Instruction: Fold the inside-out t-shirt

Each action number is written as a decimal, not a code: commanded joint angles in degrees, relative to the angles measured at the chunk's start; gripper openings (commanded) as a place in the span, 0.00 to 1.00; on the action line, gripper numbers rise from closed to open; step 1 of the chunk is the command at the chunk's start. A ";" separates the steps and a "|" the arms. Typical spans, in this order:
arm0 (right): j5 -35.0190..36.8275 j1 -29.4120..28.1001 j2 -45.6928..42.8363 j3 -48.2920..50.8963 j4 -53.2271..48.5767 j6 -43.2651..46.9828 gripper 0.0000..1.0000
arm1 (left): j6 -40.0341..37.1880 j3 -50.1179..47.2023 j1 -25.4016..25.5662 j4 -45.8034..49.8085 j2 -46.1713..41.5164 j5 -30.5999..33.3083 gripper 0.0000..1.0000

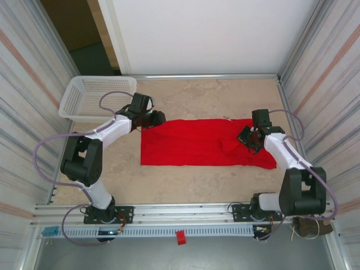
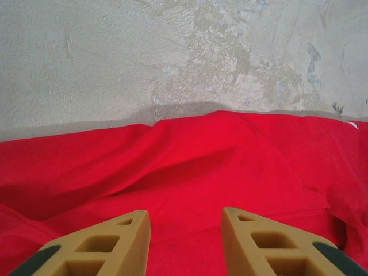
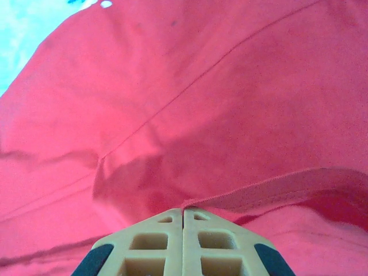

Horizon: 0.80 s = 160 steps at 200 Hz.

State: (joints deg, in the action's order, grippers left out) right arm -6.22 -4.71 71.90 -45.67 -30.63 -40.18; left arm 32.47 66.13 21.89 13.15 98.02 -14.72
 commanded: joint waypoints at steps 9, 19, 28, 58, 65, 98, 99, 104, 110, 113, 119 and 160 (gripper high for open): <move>1.15 -3.84 -6.01 4.71 -5.07 -4.27 0.00 | 0.85 -1.40 0.27 -0.67 -2.75 -0.84 0.37; 1.77 -5.34 -8.17 6.39 -5.82 -5.58 0.00 | 0.95 -1.60 0.31 -0.67 -2.96 -0.91 0.37; 2.38 -6.63 -10.26 7.83 -6.48 -7.05 0.00 | 0.98 -1.73 0.31 -0.72 -3.07 -0.91 0.37; 2.93 -10.96 -16.89 13.02 -8.30 -11.78 0.05 | 1.10 -1.84 0.27 -0.75 -3.27 -0.91 0.37; 2.50 -11.74 -18.00 14.20 -8.77 -12.75 0.18 | 1.06 -1.79 0.32 -0.66 -3.34 -0.90 0.37; 3.52 -13.11 -24.14 12.78 -12.14 -14.82 0.42 | 0.49 -1.50 0.34 0.35 -3.75 -0.51 0.37; 3.68 -13.08 -24.24 12.57 -12.24 -14.74 0.43 | 0.49 -1.47 0.30 0.37 -3.78 -0.45 0.37; 4.52 -12.57 -24.43 11.57 -12.43 -14.04 0.44 | 0.34 -1.49 0.27 0.54 -3.92 -0.14 0.37; 5.03 -11.43 -24.12 9.95 -12.58 -12.79 0.45 | 0.28 -1.46 0.29 0.81 -4.02 0.02 0.37; 5.14 -10.73 -23.66 9.18 -12.61 -12.02 0.45 | 0.30 -1.47 0.32 0.92 -4.06 0.09 0.37; 5.09 -8.97 -22.19 7.54 -12.47 -10.21 0.45 | 0.14 -1.50 0.22 1.15 -4.17 0.25 0.37; 4.77 1.65 -9.36 0.49 -8.57 -1.91 0.55 | 0.10 -1.88 0.00 2.06 -5.27 0.48 0.37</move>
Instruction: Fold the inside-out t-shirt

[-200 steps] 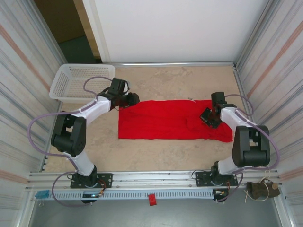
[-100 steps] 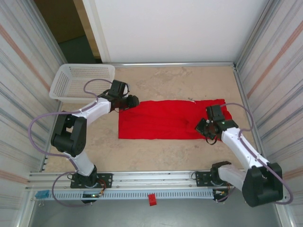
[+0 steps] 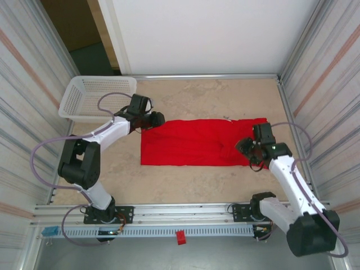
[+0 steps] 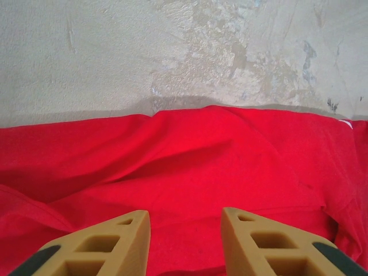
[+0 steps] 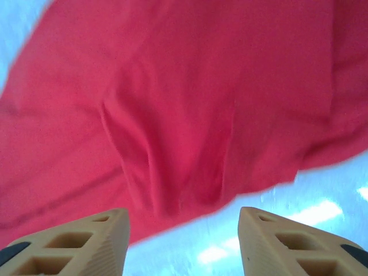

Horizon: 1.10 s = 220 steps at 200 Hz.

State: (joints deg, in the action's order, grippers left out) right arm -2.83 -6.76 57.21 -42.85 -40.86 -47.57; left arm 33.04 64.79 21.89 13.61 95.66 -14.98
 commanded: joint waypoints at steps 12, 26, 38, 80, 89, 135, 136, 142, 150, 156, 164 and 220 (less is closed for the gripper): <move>2.01 4.39 8.13 -2.75 2.47 6.07 0.56 | -0.39 -0.84 0.00 1.68 -3.27 0.88 0.37; 2.62 4.46 10.02 -1.50 3.81 6.15 0.57 | -0.21 -0.98 0.00 1.51 -3.63 0.90 0.37; 3.45 4.77 11.16 0.16 5.62 5.84 0.58 | -0.01 -0.94 0.04 1.36 -3.68 0.92 0.37; 3.18 6.51 16.81 1.88 9.56 7.18 0.55 | 0.09 0.29 0.17 1.52 -2.76 0.32 0.37; 3.14 6.64 17.31 2.06 9.74 7.57 0.50 | -0.05 0.41 0.18 1.60 -2.76 0.36 0.37; 2.44 7.12 11.64 7.35 8.08 7.01 0.00 | 0.10 0.07 0.17 1.02 -2.84 0.33 0.37; 2.42 7.12 11.53 7.52 7.99 6.95 0.00 | 0.10 0.03 0.17 1.00 -2.84 0.36 0.37; 2.40 7.15 9.94 8.45 7.55 6.67 0.00 | 0.12 -0.10 0.18 0.92 -2.78 0.38 0.37; 2.34 7.20 8.07 9.80 6.93 6.07 0.00 | 0.24 -0.03 0.22 0.90 -2.76 0.22 0.37; 2.24 7.20 6.42 10.60 6.32 5.56 0.00 | 0.27 -0.08 0.19 0.85 -2.67 0.22 0.37; 2.29 7.20 4.19 12.01 5.38 4.77 0.00 | 0.23 0.02 0.17 0.78 -2.67 0.14 0.37; 3.21 9.38 -1.55 9.77 3.31 5.12 0.38 | 0.10 0.23 0.28 0.71 -2.67 -0.23 0.37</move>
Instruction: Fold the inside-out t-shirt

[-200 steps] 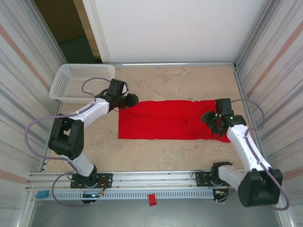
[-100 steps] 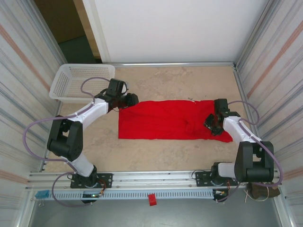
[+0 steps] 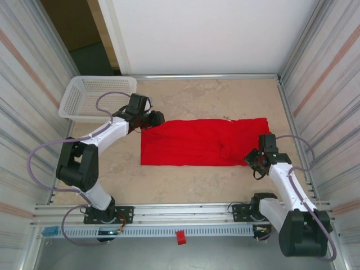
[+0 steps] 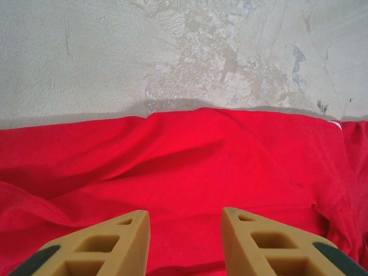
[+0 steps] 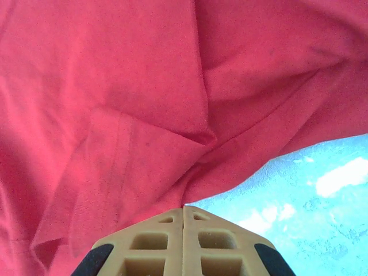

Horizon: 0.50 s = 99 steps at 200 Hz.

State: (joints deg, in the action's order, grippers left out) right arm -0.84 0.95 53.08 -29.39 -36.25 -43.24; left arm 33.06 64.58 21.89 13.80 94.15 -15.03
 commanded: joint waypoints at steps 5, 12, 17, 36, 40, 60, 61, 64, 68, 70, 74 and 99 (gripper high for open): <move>1.04 1.92 4.07 -4.85 -1.16 1.47 0.46 | 0.08 0.45 0.28 0.52 -1.16 -0.25 0.37; 0.74 2.23 6.95 -6.28 -0.50 2.68 0.52 | 0.08 0.31 0.30 0.44 -1.16 -0.21 0.37; 0.53 2.34 8.54 -7.37 0.08 3.41 0.54 | 0.08 0.24 0.26 0.36 -1.24 -0.22 0.37; 0.57 2.47 14.69 -11.06 1.71 5.83 0.58 | 0.23 -0.06 0.26 0.10 -1.47 -0.37 0.37; 0.50 2.41 15.90 -11.83 2.06 6.38 0.59 | 0.22 -0.22 0.27 0.08 -1.50 -0.43 0.37; 0.43 2.38 22.19 -15.05 3.09 8.37 0.59 | 0.25 -0.50 0.28 -0.13 -1.60 -0.40 0.37; 0.42 2.34 22.48 -15.20 3.10 8.45 0.59 | 0.25 -0.50 0.32 -0.16 -1.60 -0.42 0.37; 0.40 2.31 23.38 -15.64 3.18 8.64 0.59 | 0.30 -0.54 0.33 -0.18 -1.60 -0.45 0.37; 0.39 2.26 24.42 -15.97 3.39 8.90 0.59 | 0.38 -0.63 0.31 -0.23 -1.53 -0.50 0.37; 0.38 2.16 24.92 -16.10 3.56 9.02 0.59 | 0.41 -0.60 0.27 -0.22 -1.52 -0.52 0.37; 0.32 1.98 25.77 -16.30 3.83 9.13 0.59 | 0.34 -0.63 0.33 -0.35 -1.51 -0.49 0.37; 0.84 0.10 29.36 -16.94 4.76 9.32 0.58 | 0.60 -0.68 0.17 -0.62 -1.34 -0.57 0.37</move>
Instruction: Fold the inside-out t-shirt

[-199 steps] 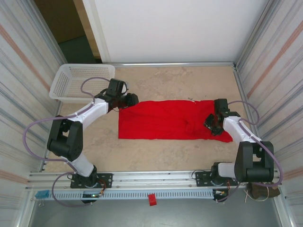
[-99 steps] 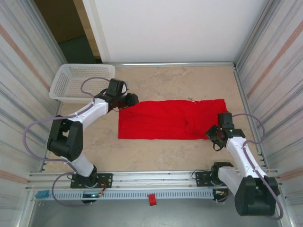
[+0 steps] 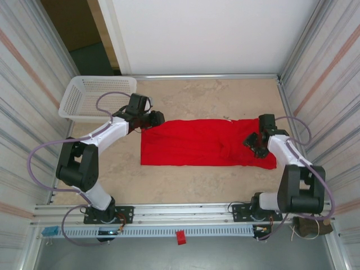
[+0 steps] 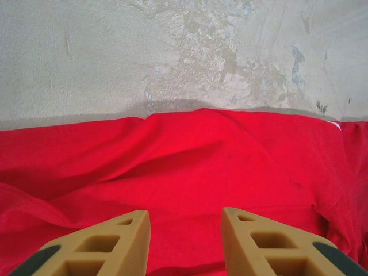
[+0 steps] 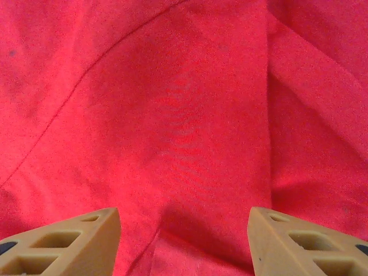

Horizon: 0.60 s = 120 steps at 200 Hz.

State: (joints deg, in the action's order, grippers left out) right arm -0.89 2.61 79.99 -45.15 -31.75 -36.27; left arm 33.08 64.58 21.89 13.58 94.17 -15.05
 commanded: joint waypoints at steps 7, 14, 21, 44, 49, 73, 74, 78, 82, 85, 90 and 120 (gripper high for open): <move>1.12 -2.17 2.90 -1.02 0.49 2.30 0.57 | 0.58 -0.72 0.19 -0.51 -1.36 -0.62 0.37; 1.39 -2.66 3.33 -0.73 0.78 2.26 0.56 | 0.58 -0.73 0.17 -0.54 -1.36 -0.60 0.37; 1.50 -2.93 3.71 -0.40 0.97 2.26 0.54 | 0.58 -0.68 0.09 -0.58 -1.36 -0.73 0.37; 1.77 -3.10 3.40 1.03 1.21 2.08 0.35 | 0.76 -0.81 -0.01 -0.92 -1.36 -1.11 0.37; 1.85 -3.06 2.93 1.29 1.12 2.00 0.28 | 0.71 -0.88 -0.09 -0.93 -1.36 -1.17 0.37; 2.19 -2.55 -0.83 2.56 -0.07 1.73 0.00 | 0.67 -0.95 -0.19 -1.06 -1.36 -1.29 0.37; 2.20 -2.54 -0.99 2.58 -0.16 1.73 0.00 | 0.72 -0.99 -0.23 -1.12 -1.36 -1.29 0.37; 2.29 -2.45 -1.76 2.71 -0.51 1.73 0.00 | 0.71 -0.96 -0.18 -1.19 -1.36 -1.34 0.37; 2.29 -2.36 -2.56 2.85 -0.79 1.65 0.00 | 0.75 -0.94 -0.18 -1.19 -1.36 -1.37 0.37; 2.35 -2.35 -3.06 2.99 -1.04 1.64 0.00 | 0.80 -0.99 -0.18 -1.31 -1.36 -1.46 0.37; 2.38 -2.27 -4.07 3.16 -1.48 1.60 0.00 | 0.76 -1.03 -0.24 -1.42 -1.36 -1.43 0.37; 2.38 -2.11 -10.00 5.15 -3.77 0.19 0.00 | 1.11 -1.29 -0.22 -1.88 -1.27 -1.73 0.37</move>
State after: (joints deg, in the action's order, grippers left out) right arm 0.25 0.12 74.83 -41.60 -32.16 -34.72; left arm 33.30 64.03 21.87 12.99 94.17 -15.51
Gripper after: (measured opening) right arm 0.043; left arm 0.370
